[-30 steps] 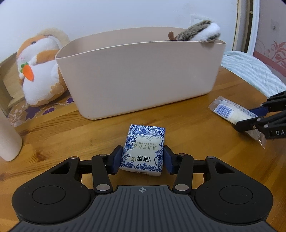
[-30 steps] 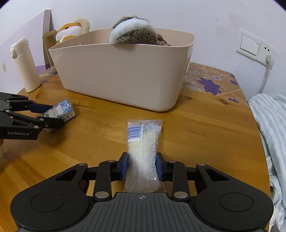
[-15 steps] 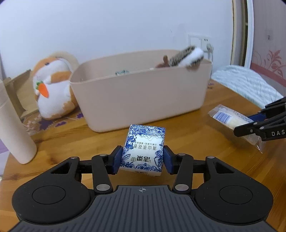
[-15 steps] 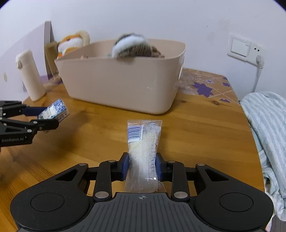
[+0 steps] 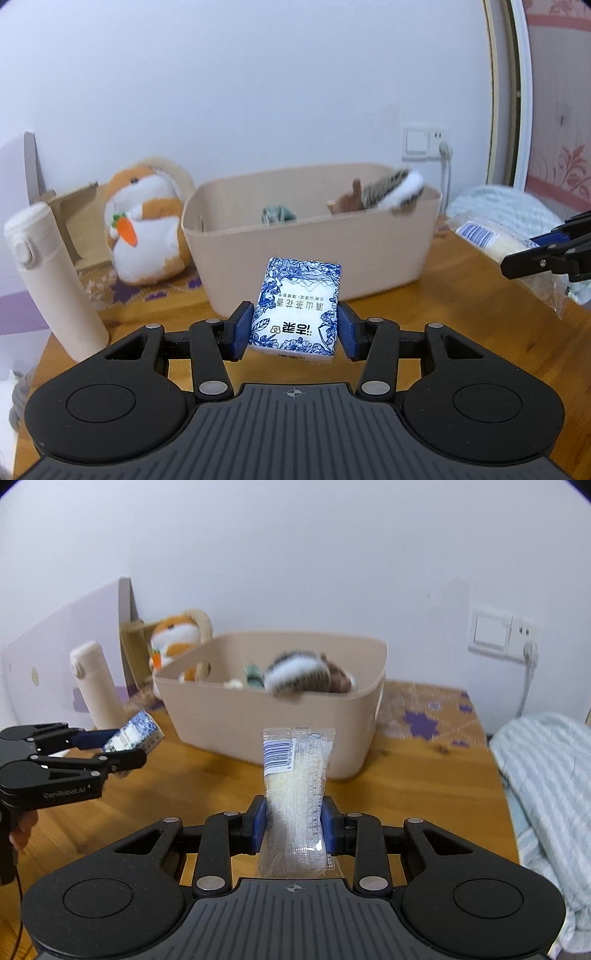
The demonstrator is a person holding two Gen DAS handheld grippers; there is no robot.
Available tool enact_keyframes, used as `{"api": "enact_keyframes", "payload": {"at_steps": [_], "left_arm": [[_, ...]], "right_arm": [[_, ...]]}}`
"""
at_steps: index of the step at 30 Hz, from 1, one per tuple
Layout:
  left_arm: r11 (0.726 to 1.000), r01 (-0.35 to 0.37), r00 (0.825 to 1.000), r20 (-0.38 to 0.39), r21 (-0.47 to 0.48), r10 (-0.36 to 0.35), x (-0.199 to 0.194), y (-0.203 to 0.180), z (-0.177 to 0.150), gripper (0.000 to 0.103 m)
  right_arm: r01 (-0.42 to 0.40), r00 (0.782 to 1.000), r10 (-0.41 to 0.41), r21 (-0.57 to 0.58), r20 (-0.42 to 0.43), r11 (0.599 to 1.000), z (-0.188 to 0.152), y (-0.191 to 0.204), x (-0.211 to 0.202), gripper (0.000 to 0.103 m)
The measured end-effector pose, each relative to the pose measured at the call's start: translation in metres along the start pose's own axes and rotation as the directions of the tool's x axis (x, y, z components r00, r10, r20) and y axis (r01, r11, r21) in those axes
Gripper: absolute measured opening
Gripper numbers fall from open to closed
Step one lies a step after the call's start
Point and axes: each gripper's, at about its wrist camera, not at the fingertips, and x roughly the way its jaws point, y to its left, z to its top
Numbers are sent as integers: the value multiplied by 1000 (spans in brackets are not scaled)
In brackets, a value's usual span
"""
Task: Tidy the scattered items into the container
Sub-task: 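Lift the tissue pack and cotton-pad bag up over the basket with both tools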
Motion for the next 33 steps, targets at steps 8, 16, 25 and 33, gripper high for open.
{"api": "enact_keyframes", "payload": {"at_steps": [8, 16, 25, 33], "left_arm": [[1000, -23, 997, 76, -7, 24, -8, 5, 32, 49], [999, -40, 991, 125, 1, 40, -3, 3, 61, 49], [995, -82, 989, 116, -65, 89, 27, 16, 80, 49], [989, -112, 988, 101, -93, 121, 53, 29, 94, 49]], "right_arm": [[-2, 996, 4, -24, 91, 1000, 29, 9, -17, 28], [4, 990, -2, -16, 142, 1000, 61, 8, -9, 28], [7, 989, -9, 18, 146, 1000, 87, 4, 14, 28], [-9, 993, 2, 57, 122, 998, 105, -2, 41, 28]]}}
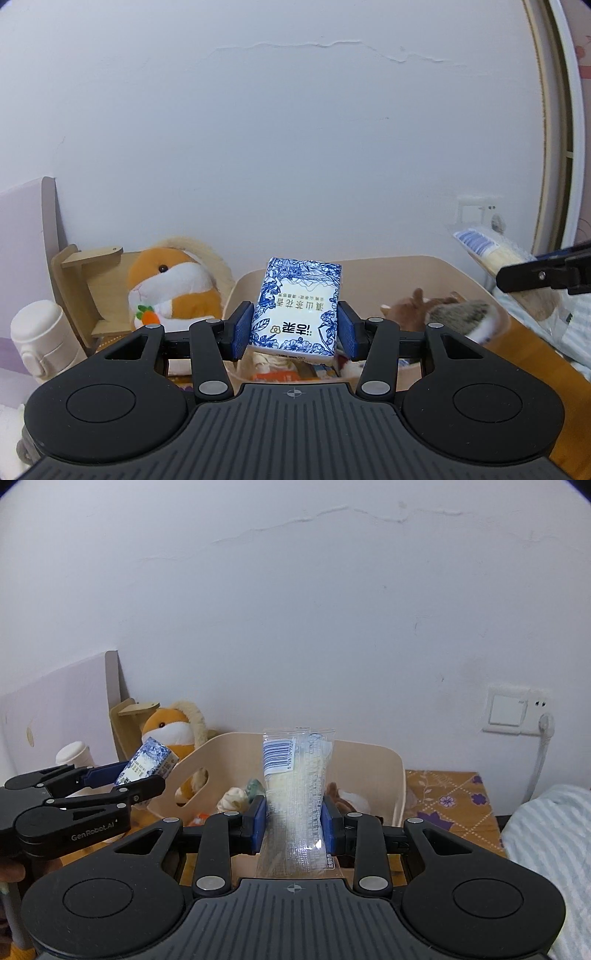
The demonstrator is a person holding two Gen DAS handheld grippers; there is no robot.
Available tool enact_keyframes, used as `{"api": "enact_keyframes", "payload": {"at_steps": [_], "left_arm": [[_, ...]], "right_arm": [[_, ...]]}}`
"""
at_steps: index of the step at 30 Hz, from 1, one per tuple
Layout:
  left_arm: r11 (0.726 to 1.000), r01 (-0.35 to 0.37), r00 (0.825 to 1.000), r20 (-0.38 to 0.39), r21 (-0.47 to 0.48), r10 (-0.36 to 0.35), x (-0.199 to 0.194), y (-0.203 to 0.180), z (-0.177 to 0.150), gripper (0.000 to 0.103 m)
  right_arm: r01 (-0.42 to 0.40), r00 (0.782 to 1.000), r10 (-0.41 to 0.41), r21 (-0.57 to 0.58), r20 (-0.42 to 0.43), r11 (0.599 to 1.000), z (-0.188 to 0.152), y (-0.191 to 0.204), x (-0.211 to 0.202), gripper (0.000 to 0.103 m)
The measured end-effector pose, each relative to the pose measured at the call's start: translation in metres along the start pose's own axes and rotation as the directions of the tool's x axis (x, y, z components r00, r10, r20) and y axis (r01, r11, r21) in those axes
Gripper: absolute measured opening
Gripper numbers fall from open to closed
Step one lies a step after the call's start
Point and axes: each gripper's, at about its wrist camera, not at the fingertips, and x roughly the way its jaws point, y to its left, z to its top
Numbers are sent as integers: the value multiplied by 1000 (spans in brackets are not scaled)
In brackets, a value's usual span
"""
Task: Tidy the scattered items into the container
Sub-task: 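Lift the tissue pack and cotton-pad bag up over the basket with both tools, then lower both items into the basket and open both tools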
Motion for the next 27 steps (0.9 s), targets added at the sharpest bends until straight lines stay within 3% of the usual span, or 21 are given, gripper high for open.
{"api": "enact_keyframes", "payload": {"at_steps": [15, 27], "left_arm": [[999, -41, 995, -94, 20, 43, 61, 3, 5, 49], [999, -45, 972, -232, -5, 43, 99, 7, -14, 49]], "right_arm": [[9, 1000, -9, -29, -21, 1000, 12, 17, 59, 28], [41, 996, -46, -66, -83, 997, 5, 30, 101, 28]]}}
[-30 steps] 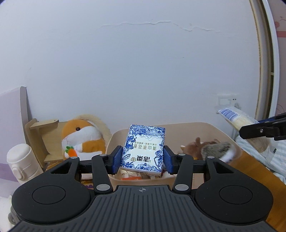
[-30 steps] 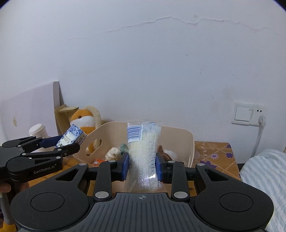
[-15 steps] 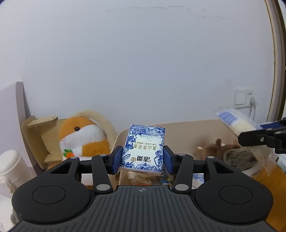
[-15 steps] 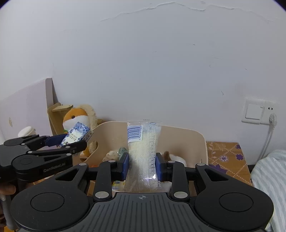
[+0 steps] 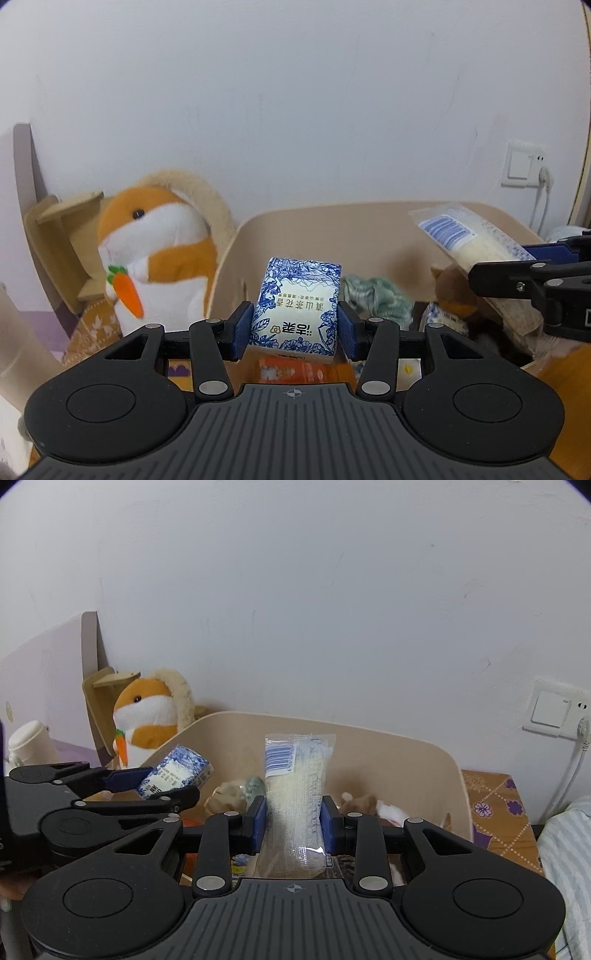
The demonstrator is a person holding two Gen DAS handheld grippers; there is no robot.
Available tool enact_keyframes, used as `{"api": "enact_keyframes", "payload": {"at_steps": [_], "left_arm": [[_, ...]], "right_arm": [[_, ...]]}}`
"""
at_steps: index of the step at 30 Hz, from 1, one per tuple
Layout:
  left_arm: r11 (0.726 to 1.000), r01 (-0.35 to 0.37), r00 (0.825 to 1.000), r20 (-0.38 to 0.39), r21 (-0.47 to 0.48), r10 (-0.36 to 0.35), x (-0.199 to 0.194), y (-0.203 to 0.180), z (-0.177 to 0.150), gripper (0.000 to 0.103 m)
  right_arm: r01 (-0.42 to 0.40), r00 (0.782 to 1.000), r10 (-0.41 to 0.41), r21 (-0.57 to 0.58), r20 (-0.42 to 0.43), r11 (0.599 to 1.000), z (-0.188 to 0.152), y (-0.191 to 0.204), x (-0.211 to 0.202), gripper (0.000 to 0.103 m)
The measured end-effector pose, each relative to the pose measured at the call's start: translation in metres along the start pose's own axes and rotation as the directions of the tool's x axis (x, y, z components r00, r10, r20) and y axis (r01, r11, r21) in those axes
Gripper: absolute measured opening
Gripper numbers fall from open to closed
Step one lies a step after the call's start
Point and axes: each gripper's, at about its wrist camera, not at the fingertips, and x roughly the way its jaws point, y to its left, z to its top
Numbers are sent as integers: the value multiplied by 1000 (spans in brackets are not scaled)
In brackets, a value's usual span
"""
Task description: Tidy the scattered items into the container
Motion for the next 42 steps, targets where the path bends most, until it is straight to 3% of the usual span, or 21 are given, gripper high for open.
{"api": "enact_keyframes", "payload": {"at_steps": [7, 8, 12, 14, 17, 23, 27, 32, 36, 42], "left_arm": [[999, 28, 999, -45, 31, -27, 6, -6, -6, 50], [999, 34, 998, -46, 34, -32, 5, -7, -7, 50], [999, 40, 998, -44, 26, -38, 2, -7, -7, 56], [999, 38, 999, -35, 30, -37, -1, -8, -7, 64], [999, 31, 999, -21, 19, -31, -7, -9, -7, 74], [1000, 24, 1000, 4, 13, -25, -21, -13, -7, 80], [999, 12, 999, 32, 47, -13, -34, -19, -10, 81], [998, 15, 998, 61, 56, -19, -54, -23, -15, 81], [994, -23, 993, 115, 102, 11, -75, -30, -21, 81], [995, 3, 989, 148, 101, -18, -112, -35, -33, 81]], "right_arm": [[33, 999, -34, -104, -13, 994, -4, 22, 12, 29], [41, 999, -42, -118, -10, 992, -5, 24, 12, 40], [70, 998, -69, -155, 13, 985, -9, 28, 8, 46], [80, 997, -77, -158, 23, 984, -9, 28, 5, 49], [87, 996, -82, -139, 42, 986, -9, 24, -3, 55], [104, 992, -97, -92, 81, 990, -10, 16, -20, 65], [114, 989, -107, -65, 106, 991, -14, 12, -33, 72], [94, 989, -91, -25, 114, 995, -19, 7, -47, 75], [56, 993, -57, 10, 105, 998, -25, 5, -60, 77], [61, 989, -64, 33, 131, 998, -36, 5, -84, 84]]}}
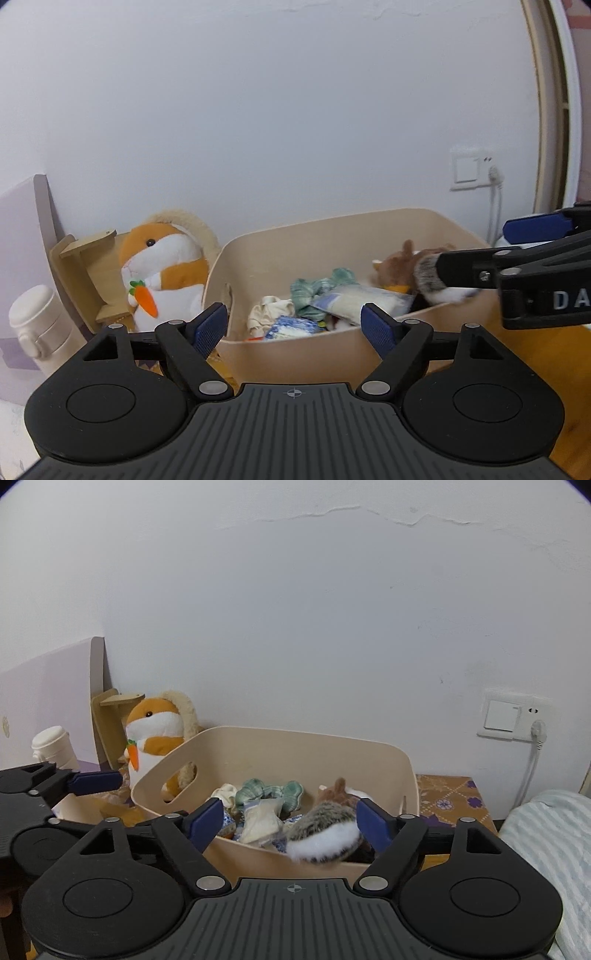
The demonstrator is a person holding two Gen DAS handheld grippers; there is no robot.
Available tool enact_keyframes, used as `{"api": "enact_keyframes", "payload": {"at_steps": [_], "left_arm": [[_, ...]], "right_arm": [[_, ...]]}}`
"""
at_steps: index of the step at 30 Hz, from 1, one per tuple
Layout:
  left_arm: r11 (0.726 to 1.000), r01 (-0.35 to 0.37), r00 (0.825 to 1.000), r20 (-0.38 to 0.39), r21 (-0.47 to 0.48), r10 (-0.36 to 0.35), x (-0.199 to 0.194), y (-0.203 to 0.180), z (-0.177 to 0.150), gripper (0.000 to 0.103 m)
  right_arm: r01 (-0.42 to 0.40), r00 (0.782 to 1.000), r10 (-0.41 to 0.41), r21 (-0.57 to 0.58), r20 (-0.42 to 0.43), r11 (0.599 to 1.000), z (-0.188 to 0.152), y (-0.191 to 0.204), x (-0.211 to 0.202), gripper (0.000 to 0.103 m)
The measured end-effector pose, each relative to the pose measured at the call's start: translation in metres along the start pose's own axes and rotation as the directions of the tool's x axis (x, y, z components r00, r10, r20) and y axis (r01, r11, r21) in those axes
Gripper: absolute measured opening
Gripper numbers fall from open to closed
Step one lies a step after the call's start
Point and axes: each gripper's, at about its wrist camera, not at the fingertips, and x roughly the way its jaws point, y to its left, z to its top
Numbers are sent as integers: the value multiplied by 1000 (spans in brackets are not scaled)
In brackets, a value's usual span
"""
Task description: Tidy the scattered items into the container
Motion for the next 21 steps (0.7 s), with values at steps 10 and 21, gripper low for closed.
{"api": "enact_keyframes", "payload": {"at_steps": [10, 21], "left_arm": [[996, -51, 996, 68, -75, 56, -63, -7, -21, 81], [991, -65, 993, 90, -119, 76, -124, -22, -51, 81]], "right_arm": [[33, 998, -32, -19, 60, 999, -22, 9, -56, 88], [16, 997, -18, 24, 70, 1000, -54, 18, -111, 93]]}}
